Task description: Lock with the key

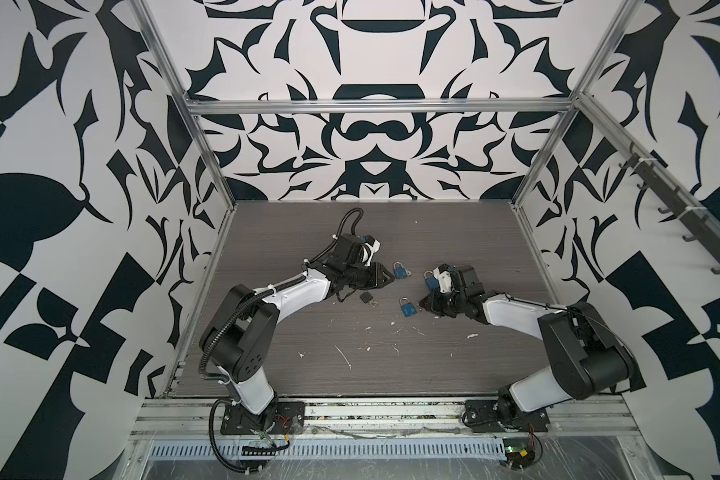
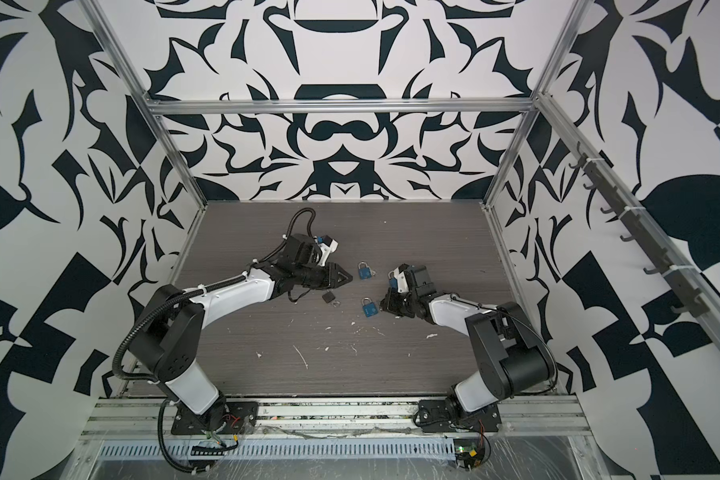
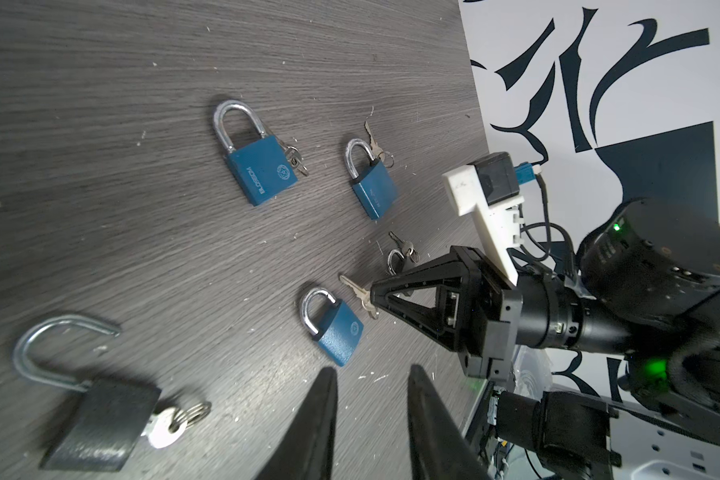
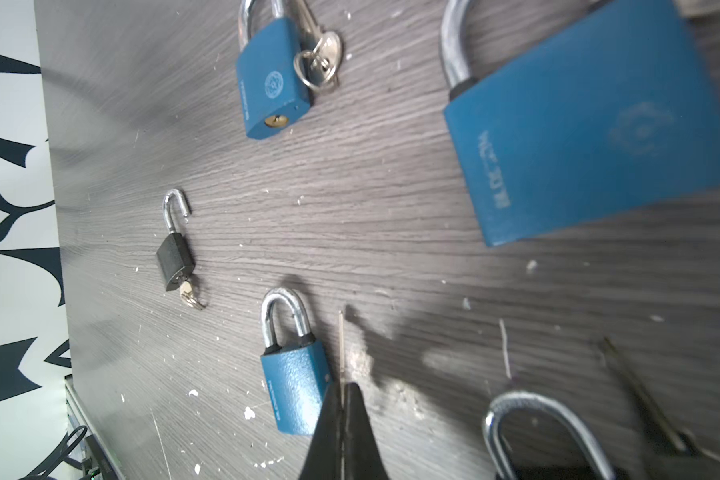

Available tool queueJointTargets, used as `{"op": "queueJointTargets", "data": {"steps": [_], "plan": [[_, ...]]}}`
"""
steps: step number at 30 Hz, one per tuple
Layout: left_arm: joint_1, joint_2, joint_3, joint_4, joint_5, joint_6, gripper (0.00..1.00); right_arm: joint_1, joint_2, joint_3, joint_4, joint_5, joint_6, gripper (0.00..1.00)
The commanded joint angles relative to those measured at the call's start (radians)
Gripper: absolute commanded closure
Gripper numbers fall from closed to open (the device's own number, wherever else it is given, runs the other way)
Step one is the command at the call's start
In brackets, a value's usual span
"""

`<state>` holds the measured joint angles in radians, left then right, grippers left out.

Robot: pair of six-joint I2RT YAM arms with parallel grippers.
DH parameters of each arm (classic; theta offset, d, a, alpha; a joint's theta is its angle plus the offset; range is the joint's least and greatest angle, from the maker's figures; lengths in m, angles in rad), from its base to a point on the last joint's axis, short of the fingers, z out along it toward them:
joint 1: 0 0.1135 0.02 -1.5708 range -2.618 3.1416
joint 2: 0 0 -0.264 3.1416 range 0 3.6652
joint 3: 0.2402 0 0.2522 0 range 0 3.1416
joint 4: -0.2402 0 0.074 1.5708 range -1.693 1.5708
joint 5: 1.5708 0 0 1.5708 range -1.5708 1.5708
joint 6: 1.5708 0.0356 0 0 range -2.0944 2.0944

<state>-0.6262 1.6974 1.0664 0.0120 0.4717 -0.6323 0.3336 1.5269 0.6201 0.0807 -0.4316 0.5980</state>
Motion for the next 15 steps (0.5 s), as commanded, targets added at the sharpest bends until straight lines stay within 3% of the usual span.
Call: {"op": "queueJointTargets", "data": {"steps": [1, 6, 15], "plan": [[0.007, 0.011, -0.017, 0.016, 0.017, -0.003, 0.68, 0.009, 0.0, 0.035, 0.025, 0.006, -0.015, 0.97], [0.011, 0.008, -0.026, 0.021, 0.016, -0.003, 0.68, 0.015, -0.002, 0.033, 0.018, 0.009, -0.015, 0.9], [0.017, 0.01, -0.031, 0.029, 0.023, -0.007, 0.68, 0.024, -0.012, 0.045, -0.019, 0.033, -0.014, 0.86]]}}
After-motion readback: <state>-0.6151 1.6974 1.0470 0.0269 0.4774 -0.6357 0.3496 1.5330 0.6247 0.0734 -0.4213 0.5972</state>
